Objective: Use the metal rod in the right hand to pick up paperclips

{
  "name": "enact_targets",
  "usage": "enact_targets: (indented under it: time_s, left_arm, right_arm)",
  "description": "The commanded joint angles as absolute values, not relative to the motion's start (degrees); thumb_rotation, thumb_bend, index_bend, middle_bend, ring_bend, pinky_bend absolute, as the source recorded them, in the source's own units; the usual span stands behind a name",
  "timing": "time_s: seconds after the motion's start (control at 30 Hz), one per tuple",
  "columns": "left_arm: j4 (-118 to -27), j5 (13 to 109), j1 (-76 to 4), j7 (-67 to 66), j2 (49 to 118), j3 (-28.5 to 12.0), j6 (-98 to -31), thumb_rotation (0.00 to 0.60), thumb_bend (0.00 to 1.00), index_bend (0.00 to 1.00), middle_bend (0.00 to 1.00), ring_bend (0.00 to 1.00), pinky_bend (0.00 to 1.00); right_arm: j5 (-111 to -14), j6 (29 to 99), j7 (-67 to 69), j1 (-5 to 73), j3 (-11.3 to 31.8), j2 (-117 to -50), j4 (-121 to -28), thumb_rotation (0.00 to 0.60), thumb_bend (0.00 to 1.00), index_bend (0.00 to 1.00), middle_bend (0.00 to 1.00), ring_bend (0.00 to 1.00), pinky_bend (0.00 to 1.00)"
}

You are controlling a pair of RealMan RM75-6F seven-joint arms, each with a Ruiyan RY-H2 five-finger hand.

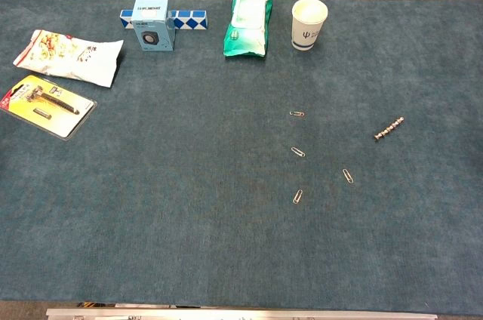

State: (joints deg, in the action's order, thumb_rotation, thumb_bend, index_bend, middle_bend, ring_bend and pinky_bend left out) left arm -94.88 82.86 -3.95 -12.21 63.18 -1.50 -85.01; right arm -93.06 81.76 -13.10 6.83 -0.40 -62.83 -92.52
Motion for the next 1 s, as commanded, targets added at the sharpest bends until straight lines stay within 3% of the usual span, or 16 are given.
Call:
enact_targets:
  time_s: [0.03,0.23,0.5,0.67,1.0]
  left_arm:
    - [-95.7,82.6,-4.0,-12.1,62.7,-1.1,-84.2,0.600,0.25,0.25,0.05,0.10,0.16]
    - [-96.7,82.2,-3.9,-11.5,61.9,-1.2,-83.8,0.600,0.25,0.25,0.04,0.10,0.16]
    - [-96.6,80.5,-4.0,-9.0,60.9,-1.9,-82.9,0.600,0.25,0.25,0.05,0.10,0.16]
    - [-97.0,81.5,-3.7,-9.7,60.6,-1.8,-84.2,0.600,0.25,0.25,0.04,0.10,0.16]
    - [-98.0,82.6,-3.3,-10.8,60.3,-1.4,-84.9,0.600,0.25,0.25,0.05,0.10,0.16]
  right_arm:
    - [-93.1,81.6,-13.1,6.9,-0.5,-62.8,-92.4,0.600,0.00,0.21,0.08,0.11,0.54]
    - [-92.7,80.8,-13.1,7.2,-0.5,-63.0,-92.2,0.600,0.00,0.21,0.08,0.11,0.54]
    - [-89.3,77.5,-14.4,7.9,-0.1,-63.8,-91.0,0.600,0.00,0.24,0.08,0.11,0.44]
    - [-89.0,77.1,-13.7,8.3,0.1,-63.8,-90.8,0.600,0.00,0.26,0.08,0.11,0.44]
    - [-89.3,77.1,-13.9,8.4,-0.3,-64.1,-91.1,0.600,0.00,0.39,0.11,0.11,0.44]
